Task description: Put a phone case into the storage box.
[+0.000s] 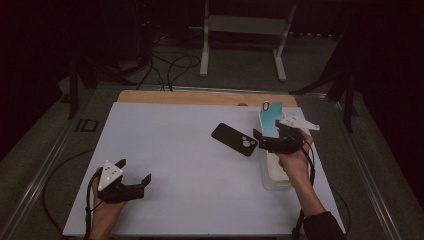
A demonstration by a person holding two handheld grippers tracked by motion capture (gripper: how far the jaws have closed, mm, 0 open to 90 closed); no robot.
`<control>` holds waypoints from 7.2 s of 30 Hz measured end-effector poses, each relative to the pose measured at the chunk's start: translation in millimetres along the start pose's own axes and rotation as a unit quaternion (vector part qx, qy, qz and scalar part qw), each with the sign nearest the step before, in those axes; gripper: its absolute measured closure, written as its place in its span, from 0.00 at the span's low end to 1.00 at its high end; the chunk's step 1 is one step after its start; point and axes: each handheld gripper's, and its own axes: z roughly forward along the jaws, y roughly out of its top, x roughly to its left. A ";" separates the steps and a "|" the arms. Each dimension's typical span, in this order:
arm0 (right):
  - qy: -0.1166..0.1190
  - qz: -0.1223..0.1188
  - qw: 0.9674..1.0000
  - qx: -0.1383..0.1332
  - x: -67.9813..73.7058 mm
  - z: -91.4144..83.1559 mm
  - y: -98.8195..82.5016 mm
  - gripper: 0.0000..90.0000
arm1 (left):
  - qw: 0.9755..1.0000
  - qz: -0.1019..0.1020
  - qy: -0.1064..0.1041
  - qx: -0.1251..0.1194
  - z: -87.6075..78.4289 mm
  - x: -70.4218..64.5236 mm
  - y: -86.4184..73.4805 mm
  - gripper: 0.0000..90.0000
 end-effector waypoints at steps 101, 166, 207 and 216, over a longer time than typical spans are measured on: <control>0.056 0.007 0.995 -0.079 17.2 -57.8 -97.2 0.10 | 0.986 0.110 -0.122 -0.003 116.0 -77.4 135.2 0.01; 0.057 0.034 0.993 -0.093 7.7 -57.6 -97.1 0.10 | 0.968 0.057 -0.134 0.203 353.1 -139.1 124.8 1.00; 0.049 0.024 0.995 -0.084 5.8 -58.2 -98.0 0.10 | 0.972 0.055 -0.107 0.203 212.3 -100.5 63.3 1.00; 0.052 0.023 0.995 -0.080 3.3 -57.4 -97.7 0.10 | 0.988 0.047 -0.098 0.111 152.0 -81.0 73.2 0.82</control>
